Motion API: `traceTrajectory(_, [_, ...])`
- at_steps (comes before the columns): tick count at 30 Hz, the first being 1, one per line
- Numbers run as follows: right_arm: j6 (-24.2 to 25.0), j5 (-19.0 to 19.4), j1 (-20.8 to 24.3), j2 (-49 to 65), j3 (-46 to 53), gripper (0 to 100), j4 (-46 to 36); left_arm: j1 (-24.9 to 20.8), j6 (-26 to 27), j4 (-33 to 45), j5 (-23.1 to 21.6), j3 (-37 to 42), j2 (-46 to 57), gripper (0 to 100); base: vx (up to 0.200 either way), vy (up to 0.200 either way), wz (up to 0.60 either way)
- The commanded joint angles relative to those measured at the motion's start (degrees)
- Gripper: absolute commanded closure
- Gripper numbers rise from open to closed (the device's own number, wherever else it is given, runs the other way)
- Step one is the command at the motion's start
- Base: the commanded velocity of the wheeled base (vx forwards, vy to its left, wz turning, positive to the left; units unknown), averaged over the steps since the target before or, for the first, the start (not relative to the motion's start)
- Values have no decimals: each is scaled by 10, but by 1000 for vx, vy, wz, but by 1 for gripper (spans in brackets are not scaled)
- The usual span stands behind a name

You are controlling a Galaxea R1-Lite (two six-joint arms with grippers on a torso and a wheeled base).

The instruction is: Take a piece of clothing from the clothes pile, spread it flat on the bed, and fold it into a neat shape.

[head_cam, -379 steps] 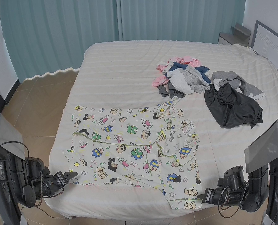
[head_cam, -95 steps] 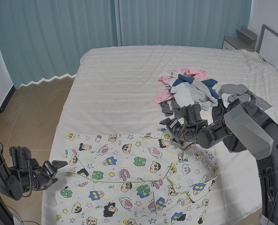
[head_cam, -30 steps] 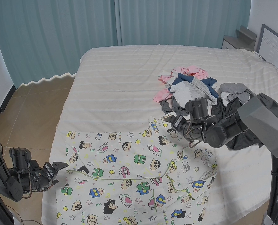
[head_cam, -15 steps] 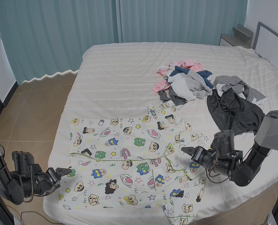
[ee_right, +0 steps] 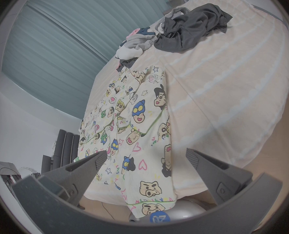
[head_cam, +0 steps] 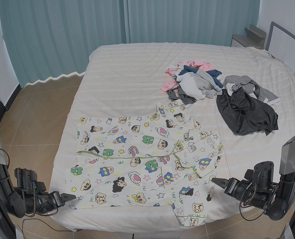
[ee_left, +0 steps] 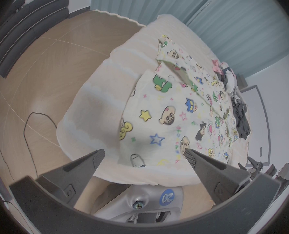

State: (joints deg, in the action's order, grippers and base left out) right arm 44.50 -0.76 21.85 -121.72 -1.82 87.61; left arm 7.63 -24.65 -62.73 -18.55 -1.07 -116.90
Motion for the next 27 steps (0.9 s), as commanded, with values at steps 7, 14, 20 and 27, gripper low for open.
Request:
traceTrajectory(7, [3,-35,2,-8,18,0,2,-1,19,-1,-5,5,-57,0,0,0,0])
traceTrajectory(14, [4,-34,3,-13,18,0,2,-19,0,-39,-3,-1,-81,0,0,0,0])
traceTrajectory(20, [3,-35,3,-18,18,0,2,-36,-67,-118,6,-9,-119,0,0,0,0])
traceTrajectory(27, [3,-35,4,-18,18,0,2,-53,-75,-162,41,-7,-149,0,0,0,0])
